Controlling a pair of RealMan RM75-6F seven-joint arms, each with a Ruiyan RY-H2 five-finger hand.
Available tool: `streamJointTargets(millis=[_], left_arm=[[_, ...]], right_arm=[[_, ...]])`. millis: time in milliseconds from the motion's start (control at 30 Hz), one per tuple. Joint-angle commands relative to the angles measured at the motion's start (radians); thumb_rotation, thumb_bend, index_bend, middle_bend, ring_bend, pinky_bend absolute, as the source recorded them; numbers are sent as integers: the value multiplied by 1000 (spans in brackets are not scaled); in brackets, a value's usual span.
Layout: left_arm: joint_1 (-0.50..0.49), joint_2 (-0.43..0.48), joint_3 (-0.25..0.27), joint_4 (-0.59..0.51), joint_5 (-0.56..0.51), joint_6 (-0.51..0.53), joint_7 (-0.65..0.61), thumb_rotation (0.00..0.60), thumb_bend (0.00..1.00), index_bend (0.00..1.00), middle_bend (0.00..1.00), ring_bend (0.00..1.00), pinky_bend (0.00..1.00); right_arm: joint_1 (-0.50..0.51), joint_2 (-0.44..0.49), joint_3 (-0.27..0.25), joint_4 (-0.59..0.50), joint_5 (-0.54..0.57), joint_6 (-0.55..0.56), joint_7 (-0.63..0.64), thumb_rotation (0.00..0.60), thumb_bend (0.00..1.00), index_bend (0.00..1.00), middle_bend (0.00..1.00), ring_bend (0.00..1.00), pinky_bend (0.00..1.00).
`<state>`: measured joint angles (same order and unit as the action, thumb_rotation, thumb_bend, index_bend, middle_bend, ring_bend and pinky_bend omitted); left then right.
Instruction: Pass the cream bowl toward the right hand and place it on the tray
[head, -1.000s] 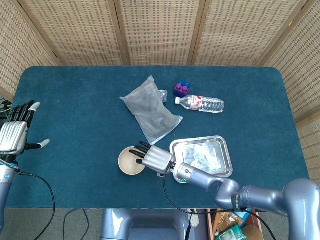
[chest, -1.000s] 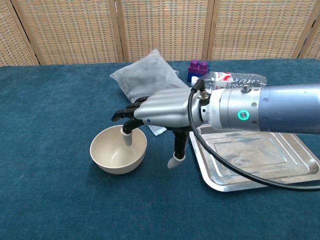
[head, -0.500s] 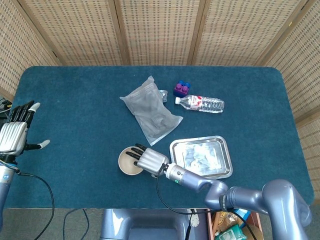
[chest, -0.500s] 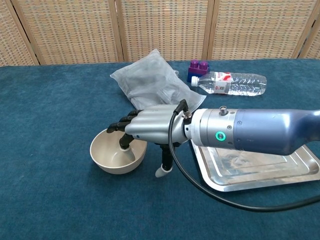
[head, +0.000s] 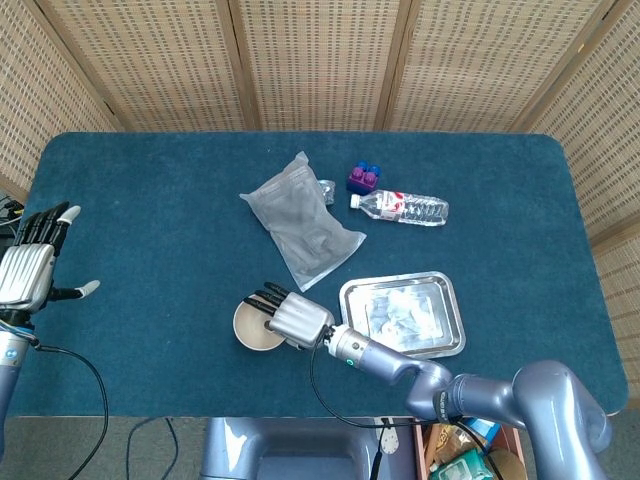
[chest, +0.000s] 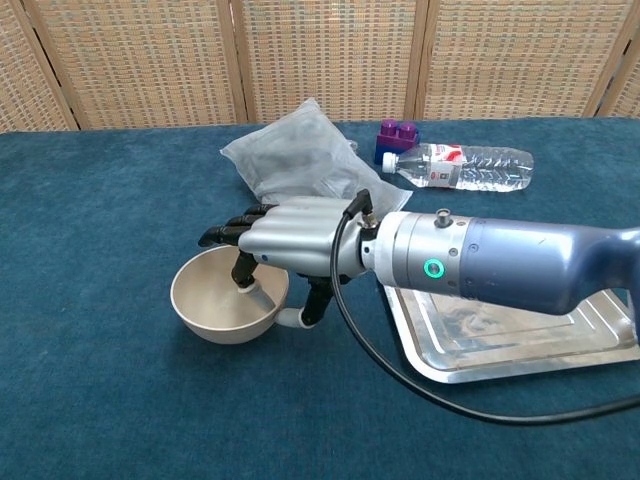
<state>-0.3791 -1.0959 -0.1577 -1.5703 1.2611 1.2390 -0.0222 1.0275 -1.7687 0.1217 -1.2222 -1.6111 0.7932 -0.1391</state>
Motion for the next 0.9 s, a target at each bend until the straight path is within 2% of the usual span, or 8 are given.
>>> streamJointTargets(millis=[33,100,300,500,733,900], left_arm=[[0,-1,0,0,1,-3,1,600,0,0,0,0,0],[0,-2,0,2,1,-6,2,600,0,0,0,0,0],[-6,-10,2,10,2,-24,11,600,0,0,0,0,0],[-9,-18,7,9,12,-30,27,600,0,0,0,0,0],[-8,-19,6,-4,20,-24,37,600,0,0,0,0,0],[-9,-20,9,-12,26,-26,44,600,0,0,0,0,0]], right_arm=[[-6,28,0,-21,-8,28,9,600,447,603,0,0,0],[-13,59,0,-44,-11,47,9,600,447,603,0,0,0],[-78,247,-28,-153,-30,129,-26,600,447,603,0,0,0],[-188,413,-129,-206,-54,202,-36,600,447,603,0,0,0],[-281,450,-208,-177,-74,264,11,600,447,603,0,0,0],[-322,439,-232,-137,-102,311,38,600,447,603,0,0,0]])
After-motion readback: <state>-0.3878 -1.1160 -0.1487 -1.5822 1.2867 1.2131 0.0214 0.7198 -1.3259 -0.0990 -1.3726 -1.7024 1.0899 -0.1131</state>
